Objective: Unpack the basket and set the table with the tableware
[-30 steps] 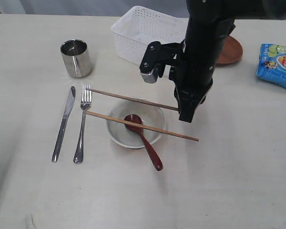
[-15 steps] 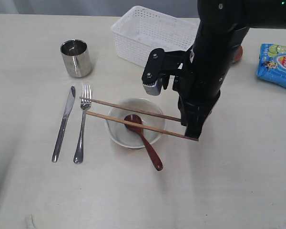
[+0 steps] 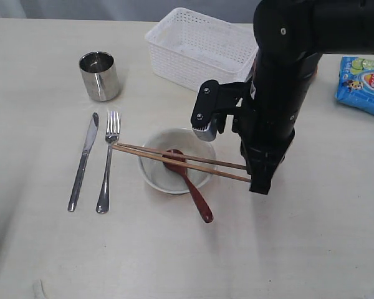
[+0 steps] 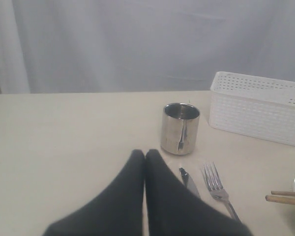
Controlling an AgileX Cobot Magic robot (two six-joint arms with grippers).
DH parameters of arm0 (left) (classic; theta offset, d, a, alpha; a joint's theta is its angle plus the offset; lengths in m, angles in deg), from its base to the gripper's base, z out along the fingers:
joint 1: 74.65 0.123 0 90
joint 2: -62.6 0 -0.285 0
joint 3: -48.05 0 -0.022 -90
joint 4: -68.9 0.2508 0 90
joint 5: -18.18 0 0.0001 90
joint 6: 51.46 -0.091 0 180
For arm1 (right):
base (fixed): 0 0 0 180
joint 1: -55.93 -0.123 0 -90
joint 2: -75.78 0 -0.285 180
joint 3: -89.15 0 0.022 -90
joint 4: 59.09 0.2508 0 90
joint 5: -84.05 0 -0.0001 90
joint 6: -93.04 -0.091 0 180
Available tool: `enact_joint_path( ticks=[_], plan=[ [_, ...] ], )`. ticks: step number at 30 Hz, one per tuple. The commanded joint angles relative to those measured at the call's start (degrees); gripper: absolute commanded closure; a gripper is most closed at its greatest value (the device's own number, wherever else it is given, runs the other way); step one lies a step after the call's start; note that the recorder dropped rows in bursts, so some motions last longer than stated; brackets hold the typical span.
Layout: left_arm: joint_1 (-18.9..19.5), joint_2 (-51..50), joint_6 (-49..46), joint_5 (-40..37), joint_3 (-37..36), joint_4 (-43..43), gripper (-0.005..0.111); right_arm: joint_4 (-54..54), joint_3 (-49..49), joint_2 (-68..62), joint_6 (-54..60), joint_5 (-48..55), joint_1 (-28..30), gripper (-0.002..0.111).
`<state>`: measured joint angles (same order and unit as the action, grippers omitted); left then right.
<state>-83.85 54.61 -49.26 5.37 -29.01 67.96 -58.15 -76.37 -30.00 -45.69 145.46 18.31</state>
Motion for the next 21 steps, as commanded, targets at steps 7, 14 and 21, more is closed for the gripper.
enact_joint_path(
  ticks=[7, 14, 21],
  plan=[
    [-0.1, 0.2, 0.0, 0.6, -0.2, -0.2, 0.107, 0.1, 0.1, 0.0, -1.4, -2.8, 0.1, 0.109],
    [-0.1, 0.2, 0.0, 0.6, -0.2, -0.2, 0.107, 0.6, 0.1, -1.2, -1.5, -4.2, 0.1, 0.108],
    [-0.1, 0.2, 0.0, 0.6, -0.2, -0.2, 0.107, 0.7, 0.1, -1.2, -1.5, -4.8, 0.1, 0.108]
  ],
)
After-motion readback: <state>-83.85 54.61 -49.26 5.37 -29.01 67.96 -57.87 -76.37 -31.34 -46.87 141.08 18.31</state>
